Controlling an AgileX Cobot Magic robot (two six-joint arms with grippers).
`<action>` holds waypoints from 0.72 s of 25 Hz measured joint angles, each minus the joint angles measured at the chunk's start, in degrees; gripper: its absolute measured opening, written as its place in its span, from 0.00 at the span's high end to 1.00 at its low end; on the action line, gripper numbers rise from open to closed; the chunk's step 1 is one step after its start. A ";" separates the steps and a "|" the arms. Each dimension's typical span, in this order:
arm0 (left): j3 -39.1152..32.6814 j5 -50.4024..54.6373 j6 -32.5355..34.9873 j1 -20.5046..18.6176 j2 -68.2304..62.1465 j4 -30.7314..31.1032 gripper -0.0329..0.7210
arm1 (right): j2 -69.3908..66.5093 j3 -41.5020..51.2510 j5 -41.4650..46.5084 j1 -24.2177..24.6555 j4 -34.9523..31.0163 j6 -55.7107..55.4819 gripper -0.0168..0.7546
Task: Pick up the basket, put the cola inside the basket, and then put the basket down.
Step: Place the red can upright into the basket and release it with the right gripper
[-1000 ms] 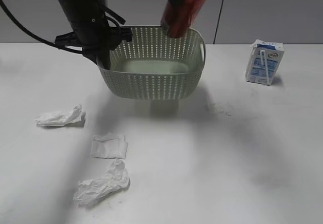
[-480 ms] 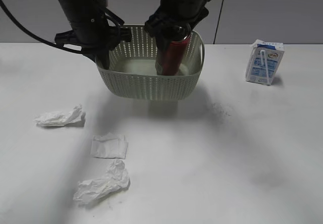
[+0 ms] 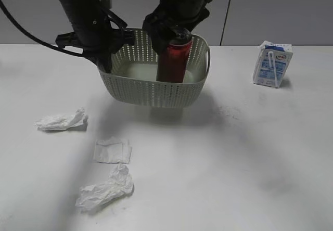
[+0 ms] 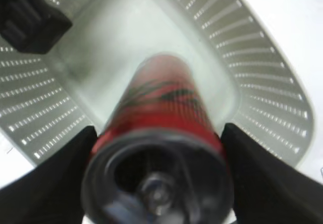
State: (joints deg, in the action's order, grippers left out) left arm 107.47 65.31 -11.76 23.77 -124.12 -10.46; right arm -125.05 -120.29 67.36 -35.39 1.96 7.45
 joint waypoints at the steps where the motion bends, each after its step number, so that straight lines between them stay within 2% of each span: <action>1: 0.00 0.05 0.06 0.00 0.00 0.13 0.96 | 0.00 0.00 -0.23 0.00 -0.07 0.00 0.25; 10: 0.00 0.04 0.11 0.00 0.00 -0.28 0.96 | 2.89 0.00 -5.00 1.32 -0.19 -0.71 0.24; 13: 0.00 -0.33 0.11 0.00 0.00 -1.52 0.96 | 5.70 -0.18 -5.20 5.59 -1.18 -3.11 0.24; 18: 0.00 -0.62 0.11 0.00 0.00 -2.90 0.96 | 9.04 -0.18 -0.31 17.79 -6.42 -4.73 0.24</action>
State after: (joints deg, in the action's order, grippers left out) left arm 107.47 64.69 -11.65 23.77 -124.12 -13.36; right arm -116.01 -120.47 67.06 -17.60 -4.46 2.71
